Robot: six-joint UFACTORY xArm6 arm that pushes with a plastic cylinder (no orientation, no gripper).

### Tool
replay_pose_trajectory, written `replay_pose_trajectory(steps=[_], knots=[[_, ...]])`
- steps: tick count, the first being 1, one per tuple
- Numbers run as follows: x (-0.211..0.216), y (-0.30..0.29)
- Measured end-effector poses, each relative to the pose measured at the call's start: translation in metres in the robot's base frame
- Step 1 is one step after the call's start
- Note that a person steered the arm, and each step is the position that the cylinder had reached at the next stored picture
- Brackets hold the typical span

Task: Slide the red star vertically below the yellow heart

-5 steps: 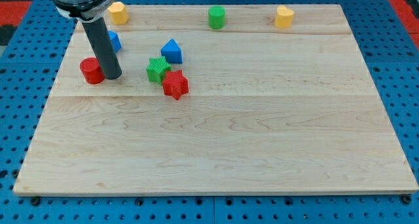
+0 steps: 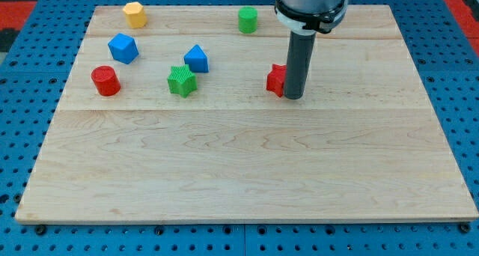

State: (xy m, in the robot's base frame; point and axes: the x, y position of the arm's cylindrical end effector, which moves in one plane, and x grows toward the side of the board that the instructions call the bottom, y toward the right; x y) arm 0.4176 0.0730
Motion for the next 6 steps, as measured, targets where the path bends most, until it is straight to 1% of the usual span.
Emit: replay_pose_trajectory(steps=[1, 2, 3, 4, 5, 6], knots=[[-0.004, -0.064], [-0.028, -0.064], [-0.038, -0.072], [-0.028, 0.011], [-0.017, 0.015], [-0.011, 0.058]])
